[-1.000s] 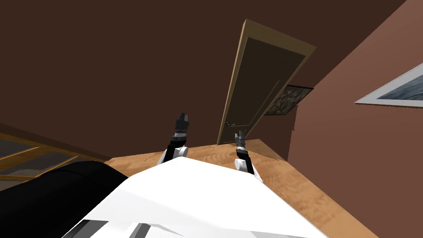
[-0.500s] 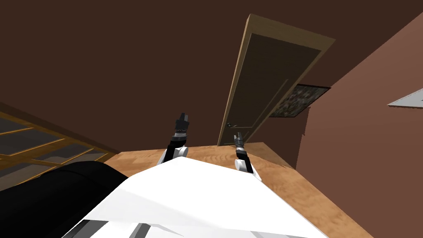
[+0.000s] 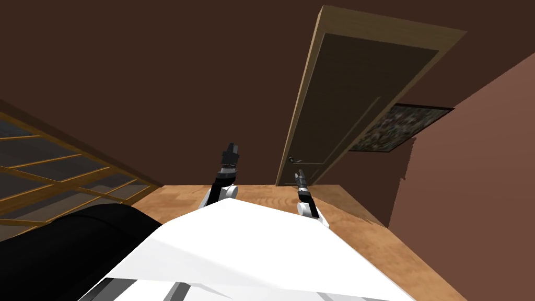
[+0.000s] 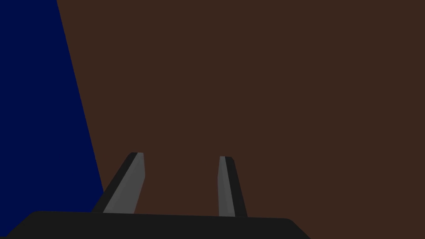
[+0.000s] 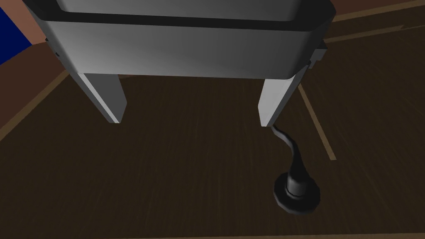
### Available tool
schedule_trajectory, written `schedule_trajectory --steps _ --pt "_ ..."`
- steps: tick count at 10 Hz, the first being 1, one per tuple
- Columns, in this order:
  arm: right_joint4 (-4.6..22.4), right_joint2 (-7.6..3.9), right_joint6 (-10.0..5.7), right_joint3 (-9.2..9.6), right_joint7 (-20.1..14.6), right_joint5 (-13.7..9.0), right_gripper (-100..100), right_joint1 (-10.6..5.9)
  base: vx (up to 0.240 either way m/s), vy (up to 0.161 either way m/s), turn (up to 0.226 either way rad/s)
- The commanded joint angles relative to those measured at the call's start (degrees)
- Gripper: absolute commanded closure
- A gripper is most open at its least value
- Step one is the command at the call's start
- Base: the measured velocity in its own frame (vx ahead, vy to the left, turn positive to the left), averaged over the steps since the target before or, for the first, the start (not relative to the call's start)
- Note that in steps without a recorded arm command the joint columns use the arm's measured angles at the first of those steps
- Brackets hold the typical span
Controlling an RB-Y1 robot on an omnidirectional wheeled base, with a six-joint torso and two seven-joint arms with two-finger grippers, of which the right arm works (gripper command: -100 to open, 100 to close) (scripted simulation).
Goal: Pull the door open
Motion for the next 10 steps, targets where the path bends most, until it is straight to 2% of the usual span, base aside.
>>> schedule_trajectory --steps 1,3,4,6,7,10 --pt "2.86 -1.36 -0.11 0.58 -0.36 -1.09 -100 -0.89 0.044 -0.083 0.180" --pt "6.39 -2.61 -0.57 1.49 -0.57 -2.29 -100 -2.27 0.054 -0.103 0.182" --pt "7.02 -2.61 -0.57 1.49 -0.57 -2.29 -100 -2.27 0.030 -0.090 0.064" --pt "10.50 -3.80 -1.01 2.37 -0.78 -3.44 -100 -3.59 0.034 -0.070 0.126" --pt "10.94 -3.80 -1.01 2.37 -0.78 -3.44 -100 -3.59 0.032 -0.059 0.068" --pt "16.01 -5.33 -1.59 3.50 -1.04 -4.93 -100 -5.29 0.039 -0.077 0.135"
